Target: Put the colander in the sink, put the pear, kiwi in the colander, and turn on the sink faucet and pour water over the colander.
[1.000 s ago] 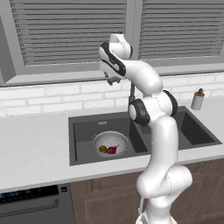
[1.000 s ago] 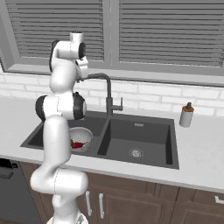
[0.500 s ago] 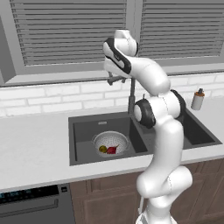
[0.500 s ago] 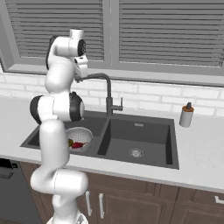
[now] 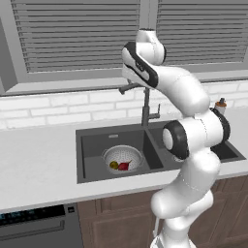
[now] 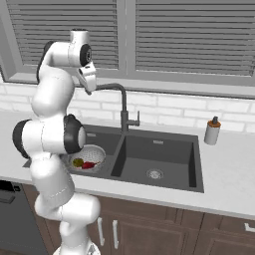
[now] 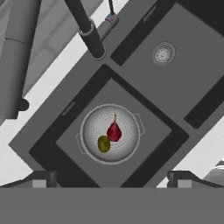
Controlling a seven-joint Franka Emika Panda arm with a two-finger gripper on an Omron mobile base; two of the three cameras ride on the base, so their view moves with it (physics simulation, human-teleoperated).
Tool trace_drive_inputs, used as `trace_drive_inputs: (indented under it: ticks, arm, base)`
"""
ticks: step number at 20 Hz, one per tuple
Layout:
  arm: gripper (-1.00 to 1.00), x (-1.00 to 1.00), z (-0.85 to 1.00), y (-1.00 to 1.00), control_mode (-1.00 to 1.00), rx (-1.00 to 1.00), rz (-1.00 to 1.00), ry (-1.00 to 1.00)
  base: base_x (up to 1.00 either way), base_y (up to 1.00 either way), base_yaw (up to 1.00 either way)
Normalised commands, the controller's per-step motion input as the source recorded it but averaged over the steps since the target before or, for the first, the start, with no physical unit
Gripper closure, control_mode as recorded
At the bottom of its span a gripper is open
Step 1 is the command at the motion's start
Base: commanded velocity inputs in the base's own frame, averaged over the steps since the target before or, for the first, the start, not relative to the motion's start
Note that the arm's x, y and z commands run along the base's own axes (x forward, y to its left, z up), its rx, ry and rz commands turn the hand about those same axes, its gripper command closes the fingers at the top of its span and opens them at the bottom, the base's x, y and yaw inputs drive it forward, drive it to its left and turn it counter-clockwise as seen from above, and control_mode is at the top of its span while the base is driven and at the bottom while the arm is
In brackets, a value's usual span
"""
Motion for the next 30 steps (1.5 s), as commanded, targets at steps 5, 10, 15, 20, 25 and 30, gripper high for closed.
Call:
trace_drive_inputs:
  ticks: [5,10,15,20,25,30]
  arm:
    - [-1.0,-1.0,-0.01,-0.45,-1.0,0.0,0.29,-0.2]
    - [-1.0,-0.73,-0.01,-0.68,-1.0,0.0,0.52,-0.08]
    - [-1.0,-0.68,0.0,-0.63,-1.0,0.0,0.63,-0.02]
    - [-1.0,-0.36,-0.04,-0.66,-1.0,0.0,0.67,-0.21]
    - [-1.0,0.04,-0.24,-0.62,-1.0,-0.01,0.65,-0.29]
    - [-1.0,0.43,-0.54,-0.13,-1.0,-0.04,0.51,-0.51]
  base:
    - [0.0,0.0,0.0]
    - [0.0,0.0,0.0]
    - [0.0,0.0,0.0]
    - [0.0,0.0,0.0]
    - [0.0,0.0,0.0]
    - [0.0,0.0,0.0]
